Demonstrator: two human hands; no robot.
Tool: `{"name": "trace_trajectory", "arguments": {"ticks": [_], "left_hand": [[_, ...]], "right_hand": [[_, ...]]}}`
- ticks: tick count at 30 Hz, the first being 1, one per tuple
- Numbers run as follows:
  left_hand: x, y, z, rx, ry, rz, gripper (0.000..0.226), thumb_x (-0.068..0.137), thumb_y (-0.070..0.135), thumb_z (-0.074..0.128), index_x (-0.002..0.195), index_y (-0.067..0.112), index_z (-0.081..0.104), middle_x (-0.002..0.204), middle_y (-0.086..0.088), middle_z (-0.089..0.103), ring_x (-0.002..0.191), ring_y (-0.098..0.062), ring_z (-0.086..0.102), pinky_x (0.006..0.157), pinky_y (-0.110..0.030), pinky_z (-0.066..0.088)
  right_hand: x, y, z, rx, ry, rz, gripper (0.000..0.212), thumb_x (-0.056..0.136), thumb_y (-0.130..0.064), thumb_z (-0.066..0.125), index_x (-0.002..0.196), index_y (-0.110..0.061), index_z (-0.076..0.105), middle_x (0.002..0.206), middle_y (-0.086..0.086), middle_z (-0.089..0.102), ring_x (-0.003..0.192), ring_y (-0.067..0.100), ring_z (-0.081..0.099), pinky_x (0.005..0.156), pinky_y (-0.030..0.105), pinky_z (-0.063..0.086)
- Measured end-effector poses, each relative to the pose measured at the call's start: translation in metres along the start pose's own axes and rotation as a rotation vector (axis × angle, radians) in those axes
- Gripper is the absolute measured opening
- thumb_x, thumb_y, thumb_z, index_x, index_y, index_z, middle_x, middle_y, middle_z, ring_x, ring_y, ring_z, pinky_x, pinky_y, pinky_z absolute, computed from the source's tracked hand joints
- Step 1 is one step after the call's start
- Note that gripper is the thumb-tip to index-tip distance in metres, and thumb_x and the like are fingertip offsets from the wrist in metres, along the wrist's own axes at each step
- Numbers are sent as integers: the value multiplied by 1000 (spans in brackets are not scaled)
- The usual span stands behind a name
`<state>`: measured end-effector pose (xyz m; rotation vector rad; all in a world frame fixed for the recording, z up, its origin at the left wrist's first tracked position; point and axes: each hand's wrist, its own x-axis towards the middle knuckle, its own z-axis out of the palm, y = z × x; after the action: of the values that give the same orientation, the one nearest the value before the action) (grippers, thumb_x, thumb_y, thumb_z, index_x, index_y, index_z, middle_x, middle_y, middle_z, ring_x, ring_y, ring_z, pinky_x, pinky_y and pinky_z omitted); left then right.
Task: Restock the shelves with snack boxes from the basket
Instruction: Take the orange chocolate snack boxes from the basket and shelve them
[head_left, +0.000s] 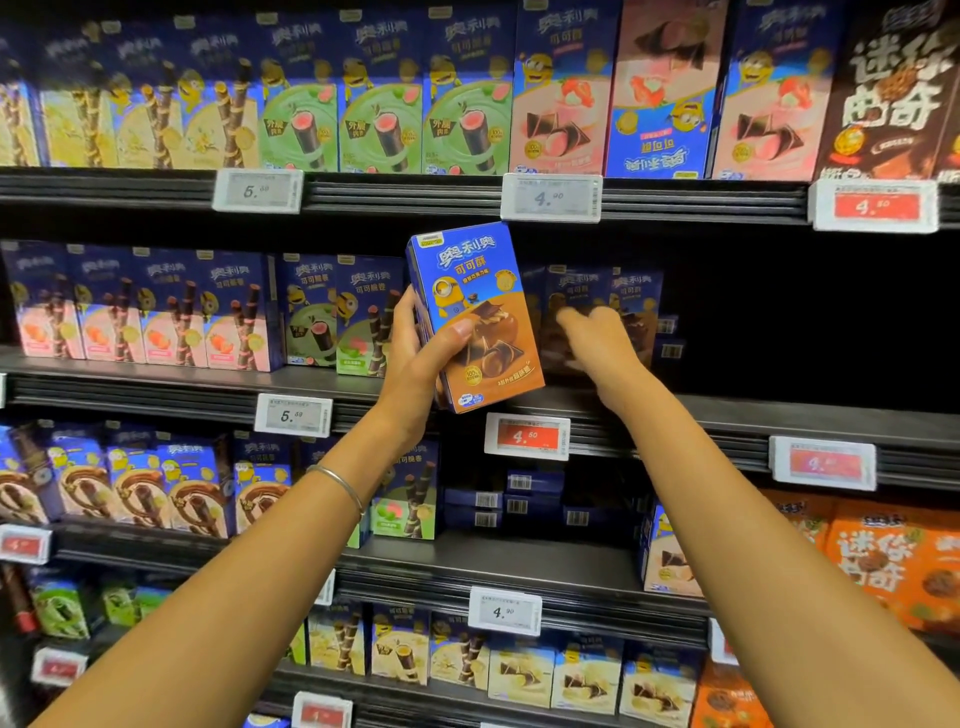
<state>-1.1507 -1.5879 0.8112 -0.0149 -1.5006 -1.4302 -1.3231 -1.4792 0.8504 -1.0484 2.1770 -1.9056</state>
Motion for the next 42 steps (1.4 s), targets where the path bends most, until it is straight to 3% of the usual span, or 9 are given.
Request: {"name": "trace_trajectory", "arguments": {"ticks": [2,5,13,19,22,26,36,38,42], "left_hand": [[0,-1,-1,8,-6,-4,67,77,45,77,135,29,49,120,12,75,113,-19,75,80,-27,62],[1,-1,-1,39,-19,3,67,78,47,76,137,31,47,120,14,75,114,-18,74,81,-26,61],[2,-1,2,48,-7,33,73,79,45,78,142,26,46,128,6,73,118,-20,73,85,-28,61],[-5,10,13,115,44,-16,124,51,98,66,149,30,33,134,7,65,109,-10,76,75,-22,62],[-6,9,15,131,84,-38,104,68,87,56,150,29,33,125,11,68,101,-6,77,71,-20,61],[1,3,14,139,183,-70,61,106,47,55,156,19,34,117,12,71,94,-4,78,67,-19,61],[10,3,15,156,255,-114,55,109,44,53,155,17,37,114,8,73,91,-4,79,64,-17,59],[10,1,17,168,264,-115,55,109,44,54,155,17,38,110,11,74,89,-3,78,61,-16,58],[10,-1,22,155,260,-137,56,109,44,52,155,16,36,110,8,75,89,-7,79,63,-19,60]], "right_hand": [[-21,-18,-4,179,-63,-24,49,101,-53,48,127,-12,58,127,5,65,112,23,66,96,44,56],[-56,-31,-9,218,-266,-141,55,95,-64,48,116,-15,64,114,1,73,101,17,73,84,35,61],[-81,-28,-7,5,-252,-292,38,91,-36,73,122,-17,60,118,-2,68,100,10,71,83,29,62],[-81,-26,-9,57,-206,-270,39,91,-35,73,122,-16,59,115,-1,71,97,12,73,78,27,62],[-83,-24,-13,99,-227,-234,42,91,-33,74,125,-16,57,113,0,72,96,12,74,77,27,62],[-83,-20,-21,171,-227,-196,40,91,-28,75,124,-14,57,110,1,73,93,10,75,71,23,61],[-34,14,-86,80,46,-77,41,84,-17,81,116,-13,56,106,8,73,95,23,74,88,51,60],[-17,29,-102,-15,128,-44,44,80,-21,83,112,-15,54,109,8,71,99,26,71,89,52,58],[15,59,-120,-241,200,13,35,83,-30,79,92,-24,46,99,6,64,93,25,66,68,38,53]]}}
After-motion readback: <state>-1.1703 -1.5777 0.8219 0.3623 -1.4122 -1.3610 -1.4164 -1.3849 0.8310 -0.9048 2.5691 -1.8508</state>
